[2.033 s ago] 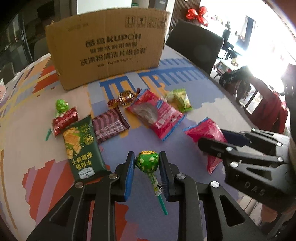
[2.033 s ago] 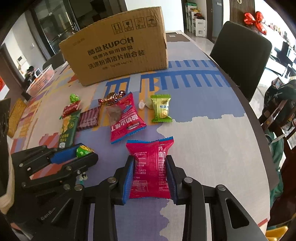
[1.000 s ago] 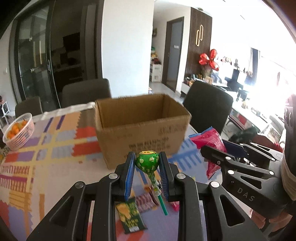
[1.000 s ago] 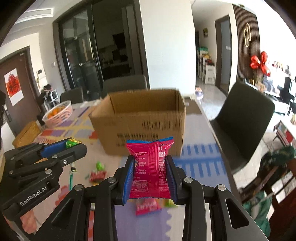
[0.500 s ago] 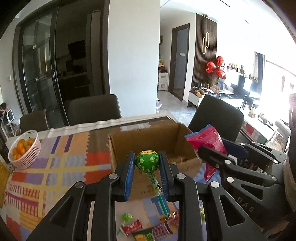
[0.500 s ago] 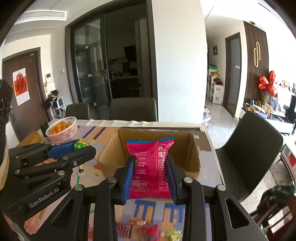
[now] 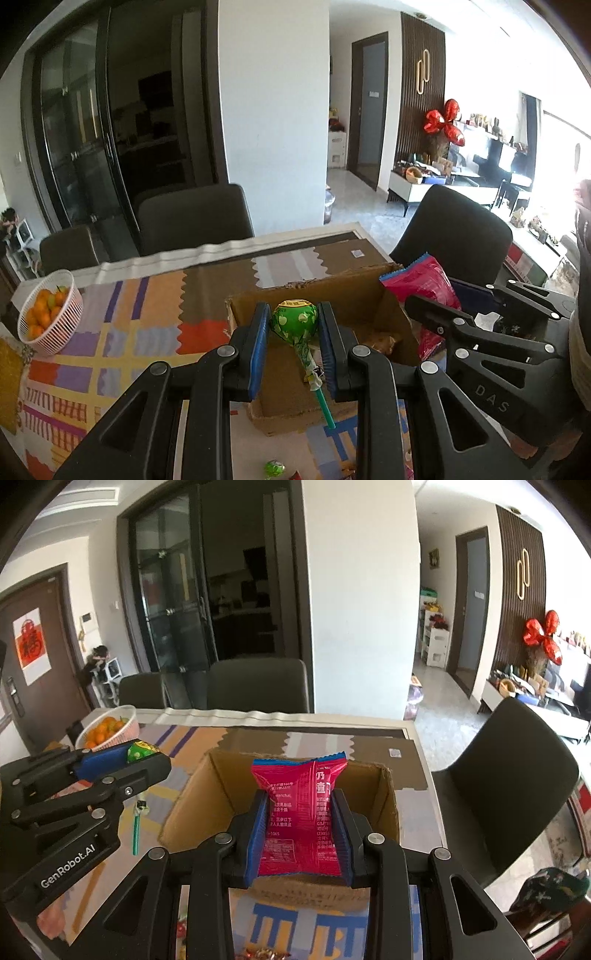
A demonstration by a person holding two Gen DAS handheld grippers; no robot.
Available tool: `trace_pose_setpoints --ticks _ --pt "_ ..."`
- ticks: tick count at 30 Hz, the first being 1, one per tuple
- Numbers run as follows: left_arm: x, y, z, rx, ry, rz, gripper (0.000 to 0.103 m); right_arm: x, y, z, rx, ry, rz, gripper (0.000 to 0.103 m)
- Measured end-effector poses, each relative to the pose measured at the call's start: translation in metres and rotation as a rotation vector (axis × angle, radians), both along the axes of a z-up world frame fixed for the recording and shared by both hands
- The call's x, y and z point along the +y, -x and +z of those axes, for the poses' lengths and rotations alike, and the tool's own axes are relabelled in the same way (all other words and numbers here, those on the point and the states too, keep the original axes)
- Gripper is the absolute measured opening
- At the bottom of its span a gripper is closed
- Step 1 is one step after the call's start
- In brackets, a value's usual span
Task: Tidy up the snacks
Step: 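Carry lollipop and pink bag into the box and open both grippers, then move both grippers back toward the remaining snacks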
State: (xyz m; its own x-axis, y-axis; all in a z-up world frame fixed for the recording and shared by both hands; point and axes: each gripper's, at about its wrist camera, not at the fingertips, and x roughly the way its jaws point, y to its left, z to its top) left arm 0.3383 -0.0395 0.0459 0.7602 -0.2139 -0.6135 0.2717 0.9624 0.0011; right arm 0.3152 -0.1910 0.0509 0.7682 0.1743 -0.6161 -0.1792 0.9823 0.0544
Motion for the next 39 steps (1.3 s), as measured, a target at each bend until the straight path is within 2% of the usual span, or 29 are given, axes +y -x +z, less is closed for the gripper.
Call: trace_pose_setpoints --ticks 3,8,9,11,12,13,21,29,34,39 --pt "-0.001 -0.013 -0.007 0.041 0.007 0.005 0.027 -0.002 -0.01 -0.005 0.022 0.001 -0.002 0.034" --pt "-0.006 -0.023 -0.013 0.055 -0.015 0.013 0.027 -0.002 -0.023 -0.015 0.055 0.01 -0.007 0.034" --pt "-0.005 -0.023 -0.014 0.057 -0.021 0.024 0.031 -0.002 -0.024 -0.017 0.06 0.011 -0.009 0.034" --pt "-0.004 -0.021 -0.013 0.052 -0.026 0.036 0.036 -0.002 -0.026 -0.019 0.072 0.004 -0.011 0.04" --pt "-0.003 -0.018 -0.013 0.051 -0.024 0.036 0.04 -0.003 -0.026 -0.02 0.08 0.003 -0.016 0.049" --pt "-0.003 -0.016 -0.012 0.049 -0.026 0.037 0.044 -0.005 -0.027 -0.021 0.087 0.0 -0.024 0.052" --pt "-0.002 0.018 -0.003 0.019 -0.025 0.004 0.048 -0.012 0.005 -0.013 0.046 0.02 -0.033 0.052" --pt "-0.008 0.061 0.005 -0.009 -0.01 -0.052 0.05 -0.022 0.05 -0.001 -0.003 -0.007 -0.066 0.052" --pt "-0.014 0.084 0.006 -0.012 0.013 -0.092 0.05 -0.028 0.073 0.004 -0.018 -0.046 -0.061 0.052" --pt "-0.021 0.104 -0.001 -0.019 -0.009 -0.121 0.051 -0.03 0.1 0.002 -0.052 -0.038 -0.077 0.052"
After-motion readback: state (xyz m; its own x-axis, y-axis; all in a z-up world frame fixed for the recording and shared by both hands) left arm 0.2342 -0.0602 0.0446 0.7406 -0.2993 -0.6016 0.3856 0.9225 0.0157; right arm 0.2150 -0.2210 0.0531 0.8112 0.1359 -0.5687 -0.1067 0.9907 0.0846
